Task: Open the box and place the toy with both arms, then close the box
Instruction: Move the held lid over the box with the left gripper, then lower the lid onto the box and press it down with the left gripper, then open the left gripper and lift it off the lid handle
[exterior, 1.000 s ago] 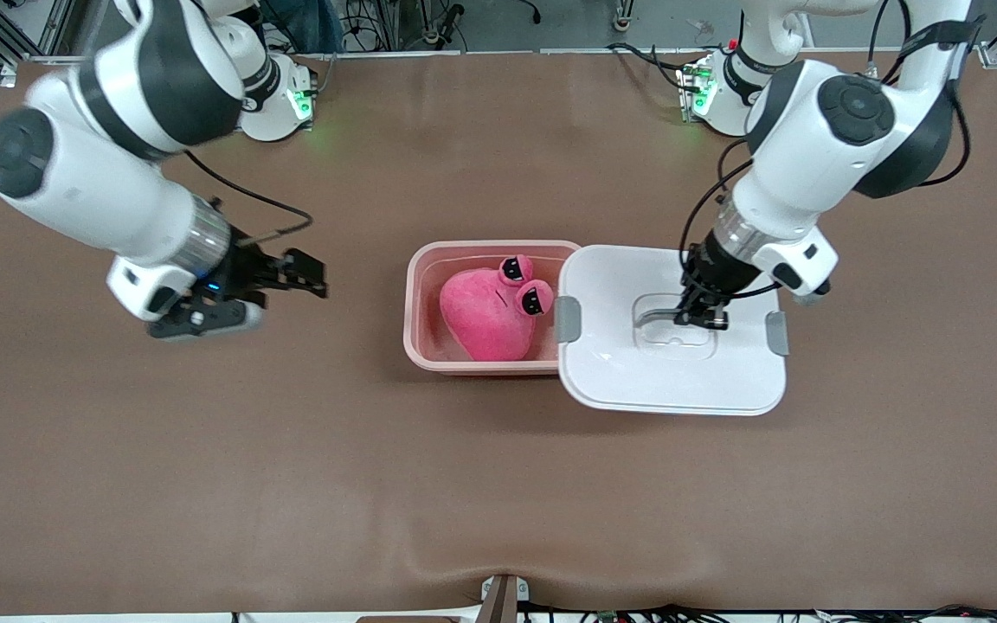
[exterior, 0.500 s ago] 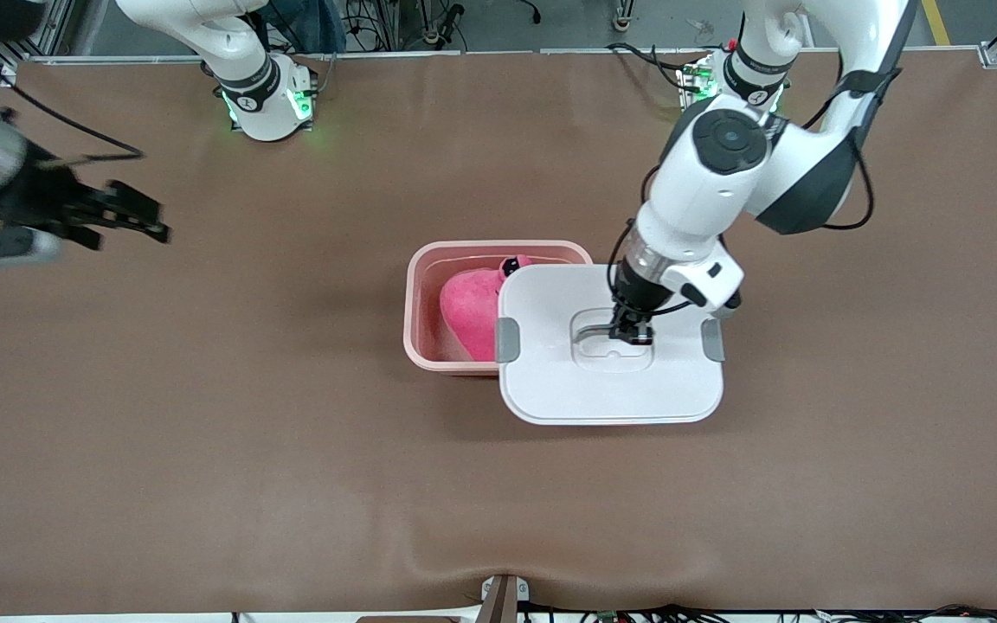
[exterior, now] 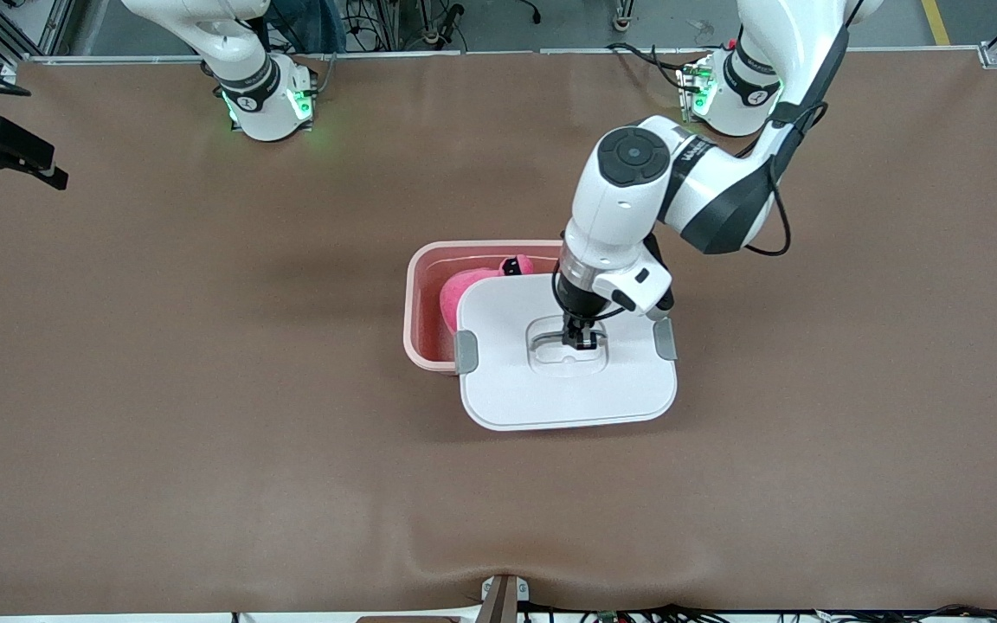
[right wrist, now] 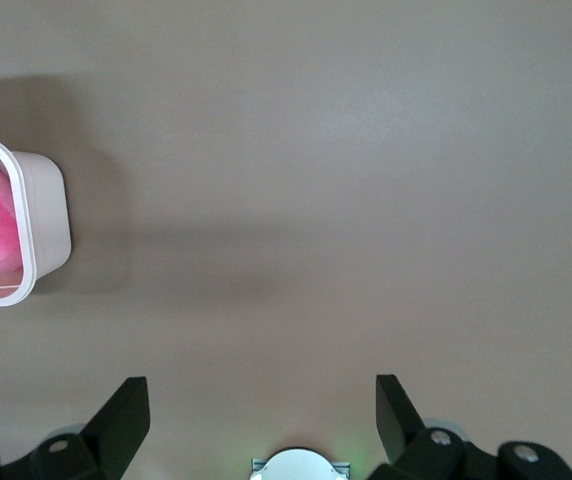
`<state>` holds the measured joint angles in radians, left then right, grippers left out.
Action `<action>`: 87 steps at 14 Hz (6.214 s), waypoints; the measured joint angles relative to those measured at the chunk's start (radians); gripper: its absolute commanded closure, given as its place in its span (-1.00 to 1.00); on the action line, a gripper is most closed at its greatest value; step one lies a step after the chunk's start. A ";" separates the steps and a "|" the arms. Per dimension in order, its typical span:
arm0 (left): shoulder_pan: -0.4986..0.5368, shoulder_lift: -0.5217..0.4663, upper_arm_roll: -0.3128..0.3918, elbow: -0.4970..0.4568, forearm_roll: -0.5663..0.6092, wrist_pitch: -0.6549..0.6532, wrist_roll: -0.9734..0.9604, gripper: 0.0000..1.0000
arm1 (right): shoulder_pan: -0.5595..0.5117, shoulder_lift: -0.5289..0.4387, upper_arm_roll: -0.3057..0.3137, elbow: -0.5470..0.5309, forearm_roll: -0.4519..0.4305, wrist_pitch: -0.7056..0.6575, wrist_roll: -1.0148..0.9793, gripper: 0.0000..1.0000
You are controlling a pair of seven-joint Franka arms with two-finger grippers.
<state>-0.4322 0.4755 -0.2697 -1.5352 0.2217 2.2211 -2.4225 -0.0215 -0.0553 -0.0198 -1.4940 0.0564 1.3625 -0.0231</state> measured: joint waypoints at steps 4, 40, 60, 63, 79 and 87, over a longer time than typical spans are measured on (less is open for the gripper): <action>-0.054 0.024 0.012 0.015 0.009 0.000 -0.061 1.00 | 0.000 0.000 -0.002 0.000 -0.004 -0.013 0.017 -1.00; -0.211 0.056 0.000 -0.047 0.136 0.026 -0.188 1.00 | 0.052 0.004 -0.031 -0.009 -0.062 0.037 0.005 -1.00; -0.211 0.057 -0.001 -0.066 0.136 0.040 -0.176 1.00 | 0.062 0.005 -0.031 -0.009 -0.062 0.056 0.005 -1.00; -0.211 0.059 -0.001 -0.066 0.136 0.042 -0.194 1.00 | 0.064 0.006 -0.031 -0.009 -0.062 0.056 0.005 -1.00; -0.206 0.038 -0.001 -0.032 0.139 0.062 -0.218 -1.00 | 0.066 0.007 -0.031 -0.009 -0.062 0.059 0.005 -1.00; -0.082 -0.056 0.003 0.010 0.074 -0.132 0.089 -1.00 | 0.066 0.007 -0.032 -0.009 -0.062 0.060 0.005 -1.00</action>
<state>-0.5140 0.4191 -0.2669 -1.5250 0.2958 2.0890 -2.3336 0.0448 -0.0479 -0.0516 -1.5033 -0.0057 1.4221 -0.0178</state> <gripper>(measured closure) 0.000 0.000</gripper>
